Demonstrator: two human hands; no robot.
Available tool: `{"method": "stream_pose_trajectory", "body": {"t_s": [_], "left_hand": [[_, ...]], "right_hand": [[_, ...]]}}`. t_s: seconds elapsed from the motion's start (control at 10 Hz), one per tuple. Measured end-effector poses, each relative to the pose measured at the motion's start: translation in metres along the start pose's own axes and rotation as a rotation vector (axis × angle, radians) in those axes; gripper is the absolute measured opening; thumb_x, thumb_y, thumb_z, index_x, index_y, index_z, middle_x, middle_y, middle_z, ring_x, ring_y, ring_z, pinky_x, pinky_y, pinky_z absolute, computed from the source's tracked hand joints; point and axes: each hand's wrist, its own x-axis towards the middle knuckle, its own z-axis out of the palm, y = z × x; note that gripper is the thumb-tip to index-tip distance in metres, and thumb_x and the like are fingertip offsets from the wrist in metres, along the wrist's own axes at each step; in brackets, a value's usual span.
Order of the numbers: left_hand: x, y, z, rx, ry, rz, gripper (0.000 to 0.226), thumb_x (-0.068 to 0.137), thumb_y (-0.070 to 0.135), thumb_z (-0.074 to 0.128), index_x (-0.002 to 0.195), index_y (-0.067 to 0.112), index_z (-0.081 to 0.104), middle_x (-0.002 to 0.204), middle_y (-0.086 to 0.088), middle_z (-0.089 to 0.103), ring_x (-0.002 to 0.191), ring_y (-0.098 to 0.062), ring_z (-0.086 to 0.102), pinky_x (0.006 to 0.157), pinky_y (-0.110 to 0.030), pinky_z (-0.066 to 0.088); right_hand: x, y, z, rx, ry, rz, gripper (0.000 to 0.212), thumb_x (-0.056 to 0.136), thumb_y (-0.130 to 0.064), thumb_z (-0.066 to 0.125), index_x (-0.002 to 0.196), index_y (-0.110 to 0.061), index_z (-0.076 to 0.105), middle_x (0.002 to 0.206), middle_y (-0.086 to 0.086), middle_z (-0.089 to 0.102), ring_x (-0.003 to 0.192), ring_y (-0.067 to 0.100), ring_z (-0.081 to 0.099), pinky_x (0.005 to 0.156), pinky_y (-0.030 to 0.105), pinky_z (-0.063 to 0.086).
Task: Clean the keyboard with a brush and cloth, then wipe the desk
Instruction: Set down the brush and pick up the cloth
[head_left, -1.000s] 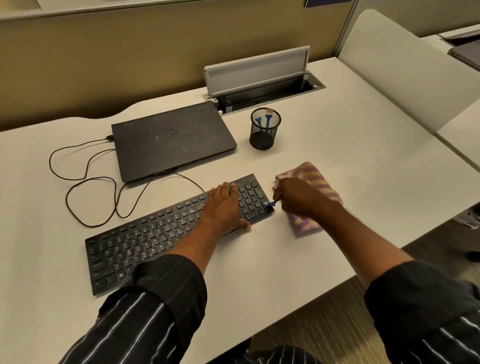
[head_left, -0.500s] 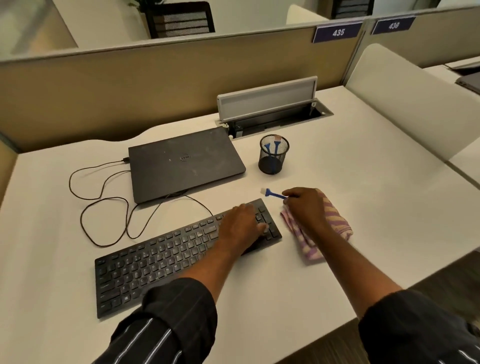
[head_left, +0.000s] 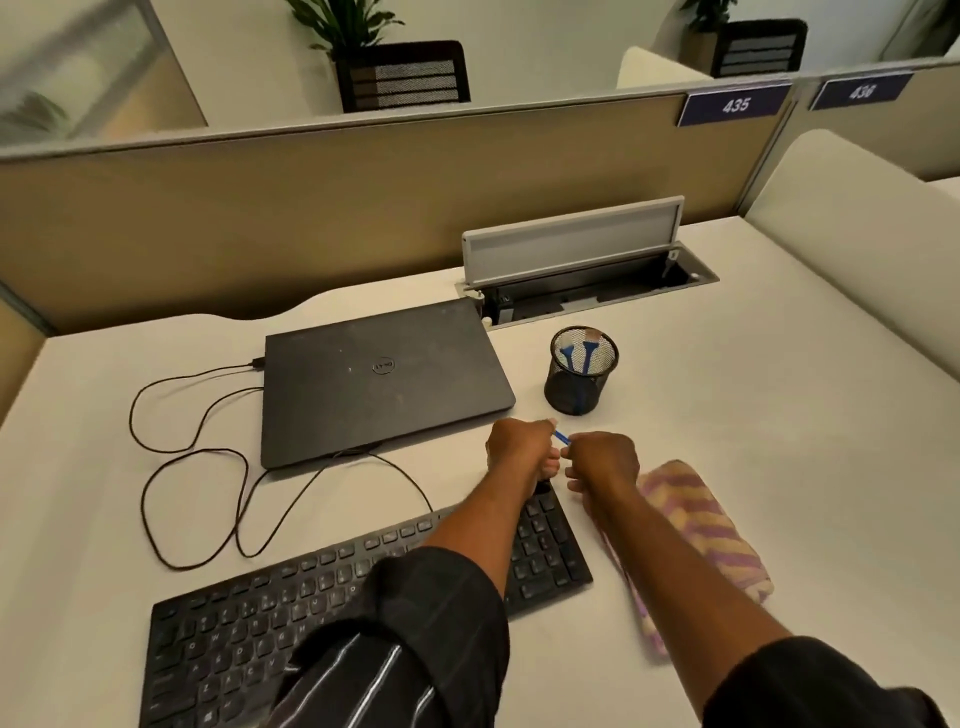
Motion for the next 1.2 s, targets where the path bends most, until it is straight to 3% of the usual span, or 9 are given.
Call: {"method": "stream_pose_trajectory", "body": {"t_s": [0.2,0.3,0.4,0.5,0.6,0.8,0.9,1.0,1.2], "left_hand": [[0.025,0.009,0.0,0.095,0.043,-0.024,0.022,0.093,0.017,0.07,0.077,0.003,0.069,0.079,-0.014,0.075,0.069,-0.026,0.073,0.075,-0.04,0.064],[0.051,0.0,0.002,0.052,0.051,-0.039,0.018,0.09,0.016,0.069,0.079,0.002,0.072,0.076,-0.014,0.075,0.069,-0.028,0.074,0.075,-0.049,0.063],[0.094,-0.02,0.009,0.077,0.115,-0.057,0.014,0.079,0.018,0.072,0.089,0.008,0.077,0.08,-0.011,0.076,0.071,-0.027,0.075,0.073,-0.049,0.063],[0.061,-0.007,0.002,0.116,0.091,-0.075,0.01,0.081,0.013,0.071,0.084,0.003,0.073,0.069,-0.009,0.071,0.054,-0.02,0.064,0.057,-0.029,0.057],[0.054,-0.005,-0.002,0.156,0.056,-0.112,0.024,0.095,0.016,0.068,0.075,0.004,0.061,0.053,-0.005,0.053,0.041,-0.014,0.042,0.042,-0.024,0.035],[0.064,-0.012,-0.005,0.157,0.008,-0.094,0.029,0.094,0.018,0.07,0.07,0.007,0.06,0.045,-0.001,0.049,0.034,-0.012,0.037,0.037,-0.022,0.029],[0.057,-0.012,-0.005,0.225,0.088,-0.007,0.026,0.09,0.025,0.076,0.079,0.004,0.067,0.056,-0.002,0.058,0.04,-0.016,0.049,0.044,-0.025,0.039],[0.031,-0.008,-0.006,0.474,0.248,0.264,0.032,0.089,0.033,0.075,0.096,0.003,0.067,0.085,0.001,0.066,0.079,-0.023,0.069,0.062,-0.03,0.047],[-0.015,-0.008,0.03,0.811,-0.071,0.508,0.041,0.088,0.042,0.071,0.097,0.002,0.074,0.099,-0.016,0.073,0.095,-0.031,0.068,0.069,-0.029,0.042]], "right_hand": [[0.02,-0.002,0.027,-0.405,0.149,-0.17,0.019,0.09,-0.013,0.057,0.089,-0.011,0.076,0.088,0.011,0.073,0.078,0.028,0.068,0.076,0.039,0.058],[0.02,0.0,0.031,-0.585,0.12,-0.246,0.02,0.091,-0.018,0.055,0.087,-0.011,0.074,0.086,0.01,0.072,0.077,0.027,0.066,0.068,0.032,0.05],[0.019,0.002,0.033,-0.751,0.101,-0.322,0.023,0.093,-0.024,0.052,0.09,-0.013,0.071,0.091,0.01,0.07,0.084,0.028,0.066,0.07,0.034,0.052],[0.006,-0.005,0.024,-0.869,0.115,-0.406,0.028,0.096,-0.027,0.052,0.115,-0.012,0.066,0.117,0.011,0.062,0.106,0.028,0.059,0.086,0.037,0.051],[-0.011,-0.009,-0.009,-0.895,0.235,-0.469,0.04,0.096,-0.033,0.054,0.13,-0.014,0.058,0.129,0.01,0.057,0.115,0.028,0.054,0.089,0.037,0.048],[-0.033,0.037,-0.071,-1.061,0.244,-0.375,0.049,0.089,-0.044,0.059,0.13,-0.018,0.054,0.135,0.007,0.052,0.119,0.026,0.05,0.096,0.036,0.047],[-0.04,0.047,-0.079,-1.052,0.22,-0.387,0.055,0.087,-0.05,0.062,0.131,-0.02,0.049,0.138,0.004,0.049,0.121,0.024,0.049,0.101,0.036,0.047],[-0.042,0.043,-0.086,-0.988,0.292,-0.424,0.052,0.088,-0.045,0.062,0.132,-0.019,0.051,0.139,0.009,0.047,0.123,0.03,0.047,0.1,0.039,0.044],[-0.019,0.031,-0.106,-0.844,0.214,-0.138,0.053,0.085,-0.037,0.054,0.136,-0.025,0.049,0.131,0.017,0.05,0.118,0.039,0.05,0.098,0.044,0.045]]}}
